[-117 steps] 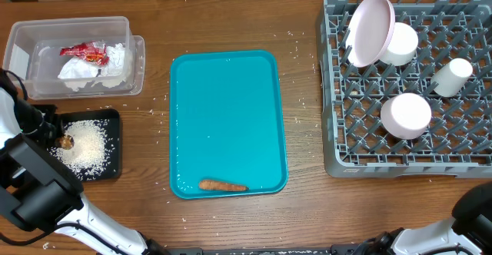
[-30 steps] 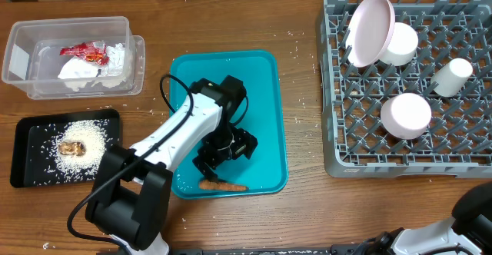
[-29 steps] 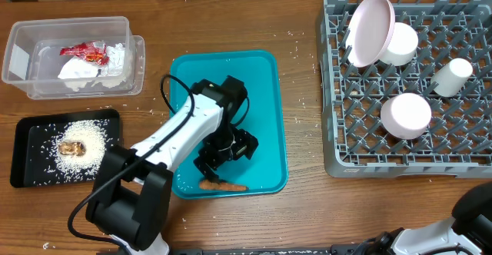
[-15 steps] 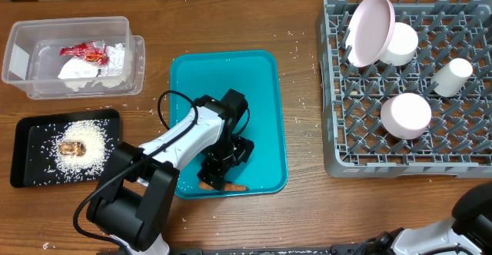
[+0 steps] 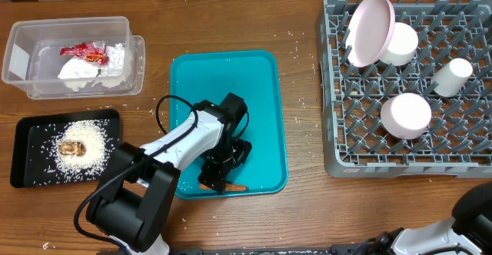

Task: Sort waste into correct bins and load items into the dishwasher
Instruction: 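Lower the left gripper and grip the carrot by its thick end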

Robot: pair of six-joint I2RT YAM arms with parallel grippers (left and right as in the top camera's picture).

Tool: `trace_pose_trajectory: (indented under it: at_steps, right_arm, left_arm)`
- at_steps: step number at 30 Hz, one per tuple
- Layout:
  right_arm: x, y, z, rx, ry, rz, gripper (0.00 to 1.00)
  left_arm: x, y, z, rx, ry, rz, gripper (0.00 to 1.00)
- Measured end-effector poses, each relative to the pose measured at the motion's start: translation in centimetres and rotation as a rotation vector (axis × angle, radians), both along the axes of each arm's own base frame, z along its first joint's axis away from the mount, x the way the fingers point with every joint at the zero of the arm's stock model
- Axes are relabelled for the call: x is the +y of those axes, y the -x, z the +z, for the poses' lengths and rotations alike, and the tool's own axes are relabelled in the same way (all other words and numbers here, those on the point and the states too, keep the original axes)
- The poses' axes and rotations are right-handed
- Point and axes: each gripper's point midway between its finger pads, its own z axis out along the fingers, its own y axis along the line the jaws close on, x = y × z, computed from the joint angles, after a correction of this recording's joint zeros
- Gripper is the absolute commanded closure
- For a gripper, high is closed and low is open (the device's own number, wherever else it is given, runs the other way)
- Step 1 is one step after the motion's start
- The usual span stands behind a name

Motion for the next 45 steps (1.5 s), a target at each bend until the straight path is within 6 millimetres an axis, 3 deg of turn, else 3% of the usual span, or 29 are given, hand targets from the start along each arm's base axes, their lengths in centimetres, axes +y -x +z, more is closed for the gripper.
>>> trace_pose_trajectory:
  at_steps: [13,20,27,33,45]
  right_arm:
    - [0.0,0.0,0.0,0.000,0.000,0.000,0.00]
    - [0.0,0.0,0.0,0.000,-0.001,0.000,0.00]
    - [0.0,0.0,0.0,0.000,-0.001,0.000,0.00]
    - [0.0,0.0,0.0,0.000,0.000,0.000,0.00]
    - [0.0,0.0,0.0,0.000,0.000,0.001,0.00]
  left_arm:
    - [1.0,-2.9,-0.3,-0.149,-0.074,-0.010,0.00]
    - [2.6,-7.0,-0.4,-0.342,-0.191,-0.014,0.00]
    - [2.9,-10.0,0.1,-0.482,-0.232,0.000,0.14]
    - [2.7,-10.0,0.1,-0.478,-0.217,-0.020,0.23]
    - [0.5,-7.9,-0.2,-0.379,-0.071,-0.117,0.29]
